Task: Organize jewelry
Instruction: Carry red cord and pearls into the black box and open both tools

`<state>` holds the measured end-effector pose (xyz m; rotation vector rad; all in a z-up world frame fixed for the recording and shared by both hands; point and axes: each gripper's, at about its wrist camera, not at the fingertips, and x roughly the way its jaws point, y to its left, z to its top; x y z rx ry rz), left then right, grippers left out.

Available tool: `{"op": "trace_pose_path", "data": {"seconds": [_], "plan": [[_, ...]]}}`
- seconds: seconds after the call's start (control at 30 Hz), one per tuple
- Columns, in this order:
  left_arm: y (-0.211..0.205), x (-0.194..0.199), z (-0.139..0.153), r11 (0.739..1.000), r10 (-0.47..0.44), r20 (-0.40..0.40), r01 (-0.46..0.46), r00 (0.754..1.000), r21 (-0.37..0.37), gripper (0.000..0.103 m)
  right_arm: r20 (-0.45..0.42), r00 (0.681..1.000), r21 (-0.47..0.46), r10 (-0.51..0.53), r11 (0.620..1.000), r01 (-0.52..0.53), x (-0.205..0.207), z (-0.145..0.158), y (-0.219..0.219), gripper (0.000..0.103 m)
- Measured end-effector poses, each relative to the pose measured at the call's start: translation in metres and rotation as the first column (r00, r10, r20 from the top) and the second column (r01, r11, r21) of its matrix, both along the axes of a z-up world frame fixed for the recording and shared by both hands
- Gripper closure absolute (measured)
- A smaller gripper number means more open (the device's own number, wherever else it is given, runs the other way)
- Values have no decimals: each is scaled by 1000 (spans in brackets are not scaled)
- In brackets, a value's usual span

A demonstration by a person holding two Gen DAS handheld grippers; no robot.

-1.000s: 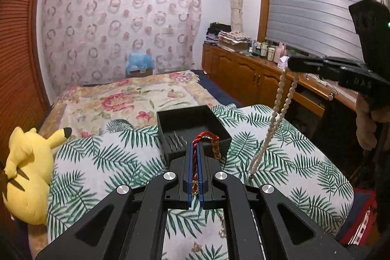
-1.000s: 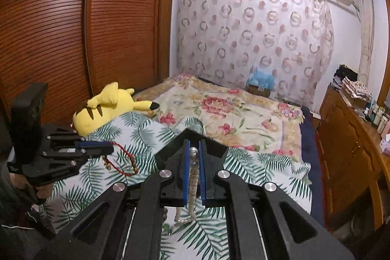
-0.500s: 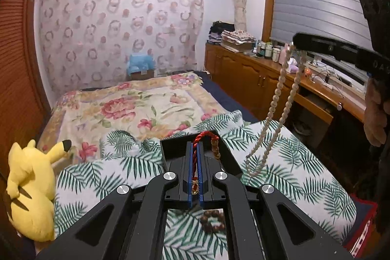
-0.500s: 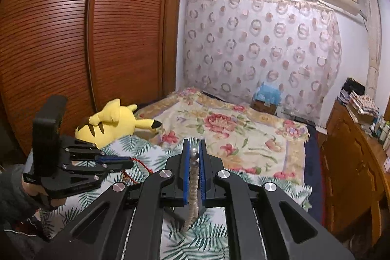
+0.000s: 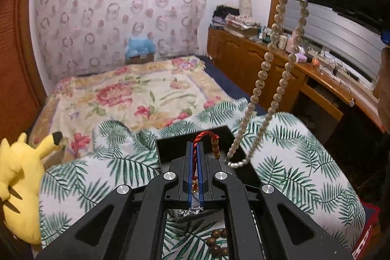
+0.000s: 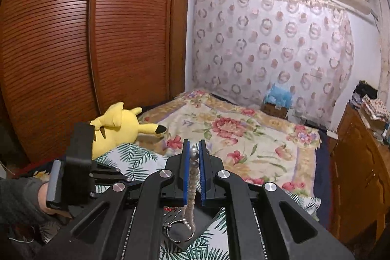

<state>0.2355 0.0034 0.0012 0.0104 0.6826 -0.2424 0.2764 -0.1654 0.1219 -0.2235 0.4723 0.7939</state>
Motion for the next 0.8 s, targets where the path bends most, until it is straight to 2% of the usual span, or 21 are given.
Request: {"op": "trace_pose_path", "data": {"seconds": [0.17, 0.33, 0.47, 0.63, 0.8], "plan": [[0, 21, -24, 1000, -1, -60, 0, 998, -11, 101, -58, 998, -27, -7, 1000, 6, 19, -29, 12, 95], [7, 22, -31, 1000, 13, -82, -15, 997, -18, 96, -118, 993, -56, -10, 998, 3, 29, -62, 27, 95], [9, 7, -30, 999, 52, -74, -52, 996, 3, 71, -165, 986, -66, -1, 998, -10, 26, -89, 33, 94], [15, -17, -38, 991, 131, -63, -131, 989, -5, 58, -205, 979, -63, -17, 998, 4, 25, -117, 26, 94], [25, -40, -42, 976, 214, -66, -216, 975, -23, 44, -224, 972, -51, -65, 997, 55, 26, -127, 12, 94]]}}
